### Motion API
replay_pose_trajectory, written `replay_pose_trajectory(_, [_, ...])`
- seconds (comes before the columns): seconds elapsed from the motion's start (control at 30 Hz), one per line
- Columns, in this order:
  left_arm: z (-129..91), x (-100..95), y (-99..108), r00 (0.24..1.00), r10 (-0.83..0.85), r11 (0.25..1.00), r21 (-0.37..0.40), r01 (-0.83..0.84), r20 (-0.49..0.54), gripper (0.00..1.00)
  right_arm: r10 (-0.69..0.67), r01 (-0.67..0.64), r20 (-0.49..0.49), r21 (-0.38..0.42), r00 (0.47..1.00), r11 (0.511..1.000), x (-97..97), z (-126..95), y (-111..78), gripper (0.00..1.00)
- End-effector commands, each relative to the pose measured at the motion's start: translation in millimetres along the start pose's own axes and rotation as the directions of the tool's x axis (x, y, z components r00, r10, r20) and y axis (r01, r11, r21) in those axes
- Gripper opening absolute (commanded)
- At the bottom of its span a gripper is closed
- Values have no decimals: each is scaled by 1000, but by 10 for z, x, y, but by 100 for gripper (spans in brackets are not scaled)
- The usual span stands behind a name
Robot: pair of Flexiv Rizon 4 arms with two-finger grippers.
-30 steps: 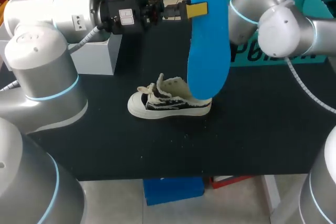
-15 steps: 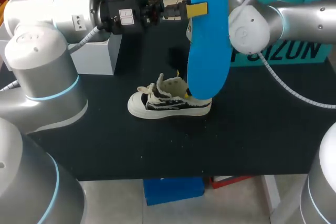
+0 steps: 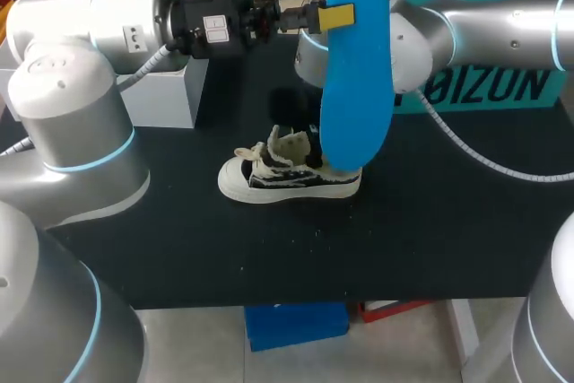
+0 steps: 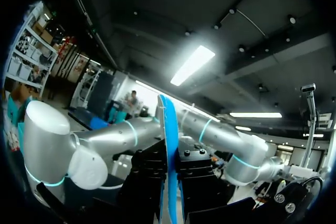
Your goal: Take the shoe out of the shoebox, open the shoe tongue, remove and reinsert the insole, then place the shoe into the shoebox
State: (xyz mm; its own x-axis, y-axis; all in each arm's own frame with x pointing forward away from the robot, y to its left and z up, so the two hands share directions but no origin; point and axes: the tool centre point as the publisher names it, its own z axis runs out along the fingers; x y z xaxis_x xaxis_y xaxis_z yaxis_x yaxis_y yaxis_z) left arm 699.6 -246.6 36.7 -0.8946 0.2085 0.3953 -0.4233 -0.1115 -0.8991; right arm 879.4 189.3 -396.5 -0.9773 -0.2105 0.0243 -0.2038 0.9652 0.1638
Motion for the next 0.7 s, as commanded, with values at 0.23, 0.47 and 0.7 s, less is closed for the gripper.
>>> replay_pose_trajectory(0.23, [2, 7, 10, 1000, 1, 1000, 0, -1, 2, 0, 13, -13, 2, 14, 1000, 1000, -64, 95, 37, 16])
replay_pose_trajectory(0.47, [2, 7, 10, 1000, 1, 1000, 0, -1, 2, 0, 44, -43, 13, -18, 999, 999, -45, 92, 47, 0])
replay_pose_trajectory(0.7, [2, 7, 10, 1000, 1, 1000, 0, -1, 2, 0, 44, -43, 13, -18, 999, 999, -45, 92, 47, 0])
